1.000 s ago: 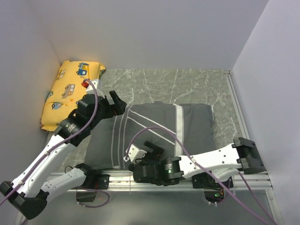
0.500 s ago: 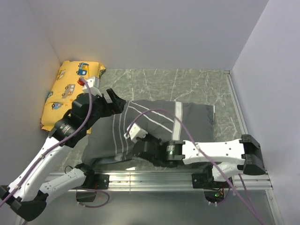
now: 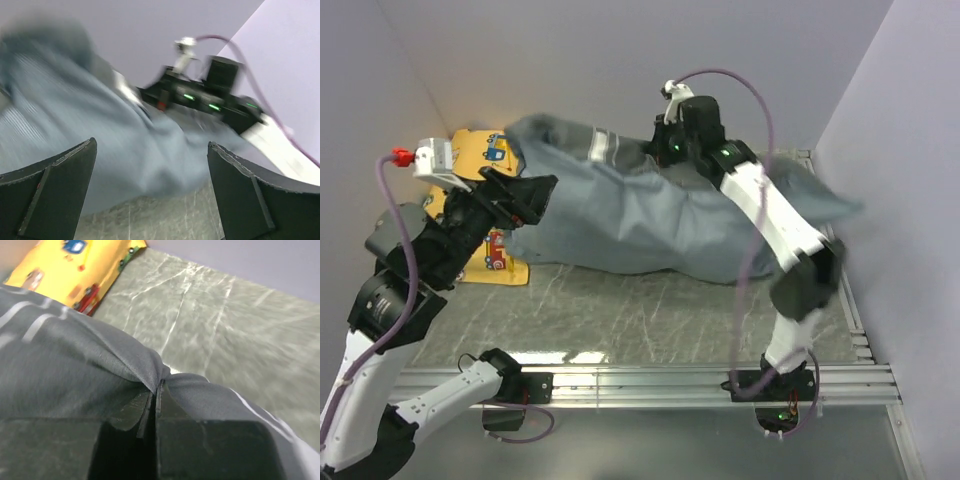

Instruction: Remove the pillowcase from the pillow

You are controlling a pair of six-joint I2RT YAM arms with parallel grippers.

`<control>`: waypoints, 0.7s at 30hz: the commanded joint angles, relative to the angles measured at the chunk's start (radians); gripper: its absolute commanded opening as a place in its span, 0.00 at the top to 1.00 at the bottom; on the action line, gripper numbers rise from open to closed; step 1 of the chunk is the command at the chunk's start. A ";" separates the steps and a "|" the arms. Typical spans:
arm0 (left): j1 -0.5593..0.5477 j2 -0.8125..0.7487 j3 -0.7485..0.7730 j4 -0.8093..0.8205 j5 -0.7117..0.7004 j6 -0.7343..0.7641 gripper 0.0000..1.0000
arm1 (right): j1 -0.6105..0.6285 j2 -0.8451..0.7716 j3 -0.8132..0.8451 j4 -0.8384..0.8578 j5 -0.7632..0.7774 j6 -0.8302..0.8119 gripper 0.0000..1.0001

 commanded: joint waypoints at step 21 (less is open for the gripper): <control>-0.159 0.469 -0.284 0.366 0.076 -0.069 0.01 | -0.142 0.223 -0.003 0.122 -0.051 0.262 0.25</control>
